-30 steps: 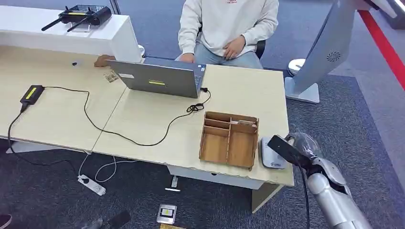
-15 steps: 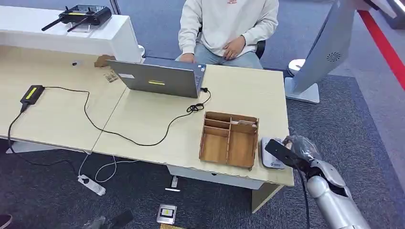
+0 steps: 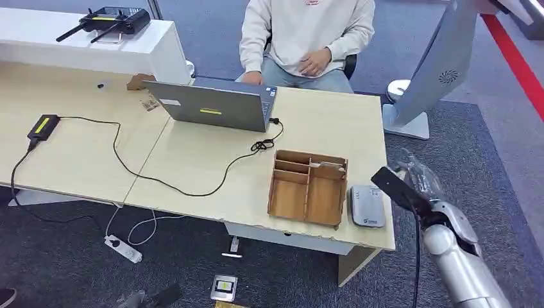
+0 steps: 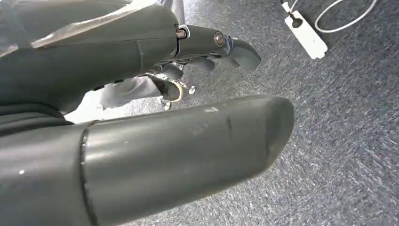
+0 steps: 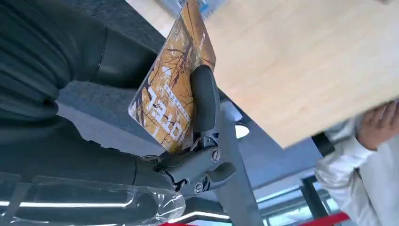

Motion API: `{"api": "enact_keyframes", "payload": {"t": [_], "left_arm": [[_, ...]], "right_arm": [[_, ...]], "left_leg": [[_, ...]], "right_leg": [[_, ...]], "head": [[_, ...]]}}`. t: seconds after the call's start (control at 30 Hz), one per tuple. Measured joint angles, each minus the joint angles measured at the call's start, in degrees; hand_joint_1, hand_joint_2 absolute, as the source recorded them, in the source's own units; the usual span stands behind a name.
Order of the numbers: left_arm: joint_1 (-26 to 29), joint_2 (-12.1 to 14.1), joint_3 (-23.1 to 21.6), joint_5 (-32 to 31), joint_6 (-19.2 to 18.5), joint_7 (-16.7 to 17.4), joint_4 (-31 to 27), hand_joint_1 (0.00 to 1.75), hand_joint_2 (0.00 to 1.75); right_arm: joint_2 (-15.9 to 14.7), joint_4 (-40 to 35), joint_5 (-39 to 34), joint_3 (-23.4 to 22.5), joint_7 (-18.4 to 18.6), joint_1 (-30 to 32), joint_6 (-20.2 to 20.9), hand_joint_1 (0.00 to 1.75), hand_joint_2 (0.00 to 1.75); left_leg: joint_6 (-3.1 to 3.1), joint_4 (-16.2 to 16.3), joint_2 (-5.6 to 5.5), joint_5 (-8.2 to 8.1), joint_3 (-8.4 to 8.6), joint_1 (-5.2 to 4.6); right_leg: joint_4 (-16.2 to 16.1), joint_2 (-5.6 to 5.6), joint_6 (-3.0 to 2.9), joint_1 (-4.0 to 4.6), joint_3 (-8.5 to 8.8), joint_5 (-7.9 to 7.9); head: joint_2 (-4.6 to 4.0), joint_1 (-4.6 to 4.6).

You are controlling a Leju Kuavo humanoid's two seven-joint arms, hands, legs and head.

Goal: Pass the card to the sensor for recognition and then transmit it.

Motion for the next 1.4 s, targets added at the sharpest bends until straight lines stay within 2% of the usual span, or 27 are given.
{"api": "enact_keyframes", "payload": {"t": [0.17,0.37,0.5,0.63,0.87,1.13,1.4], "left_arm": [[-0.1,-0.1,-0.9,-0.4,0.0,-0.6,0.0,0.0,0.0],[-0.2,-0.2,-1.7,-0.4,0.0,-1.1,0.0,0.0,0.0],[-0.3,-0.3,-2.4,-0.5,0.0,-1.1,0.0,0.0,0.0],[-1.6,-0.6,-3.1,-0.8,-0.8,-1.1,-0.2,0.0,0.0],[-7.7,-1.2,-4.1,-1.6,-5.7,0.9,-1.6,0.0,0.0],[-14.1,-1.8,-5.0,-2.4,-9.4,3.6,-3.5,0.0,0.0],[-17.2,-2.7,-5.3,-3.8,-10.7,5.4,-5.0,0.0,0.0]], "right_arm": [[-0.6,-4.3,-8.0,-5.3,-1.6,-3.2,-1.9,1.75,1.75],[-1.2,-7.7,-10.2,-9.1,-2.4,-5.3,-2.4,1.75,1.75],[-1.4,-7.6,-7.6,-10.2,-3.1,-10.5,0.6,1.75,1.75],[0.3,-3.2,-0.6,-8.7,-5.0,-15.3,3.5,1.75,1.75],[5.8,7.9,6.4,-4.2,-6.7,-23.1,5.8,1.75,1.75],[10.9,19.8,8.4,-0.1,-6.7,-27.4,6.6,1.75,1.75],[12.2,25.6,8.7,1.2,-6.4,-28.3,6.6,1.75,1.75]], "left_leg": [[0.01,0.0,0.0,0.01,0.0,-0.05],[0.01,0.0,0.0,0.01,-0.01,-0.06],[0.01,0.0,0.01,0.01,0.0,-0.03],[-0.03,0.0,-0.02,0.09,-0.07,0.02],[-0.04,0.0,-0.15,0.24,-0.23,0.05],[-0.04,0.0,-0.14,0.26,-0.25,0.03],[-0.02,0.1,-0.14,0.24,-0.26,-0.01]], "right_leg": [[0.0,0.0,0.02,-0.05,-0.04,0.02],[0.0,0.03,0.03,-0.06,-0.02,0.03],[0.0,0.06,0.01,-0.05,-0.01,0.04],[0.0,0.03,-0.02,-0.03,-0.02,0.07],[0.1,-0.08,-0.05,-0.02,-0.16,0.14],[0.1,-0.08,-0.05,0.01,-0.23,0.16],[0.1,-0.09,-0.05,-0.01,-0.27,0.16]], "head": [[0.0,0.0],[0.0,0.0],[0.0,-0.02],[0.0,0.0],[0.0,0.0],[0.0,-0.02],[0.0,0.02]]}}
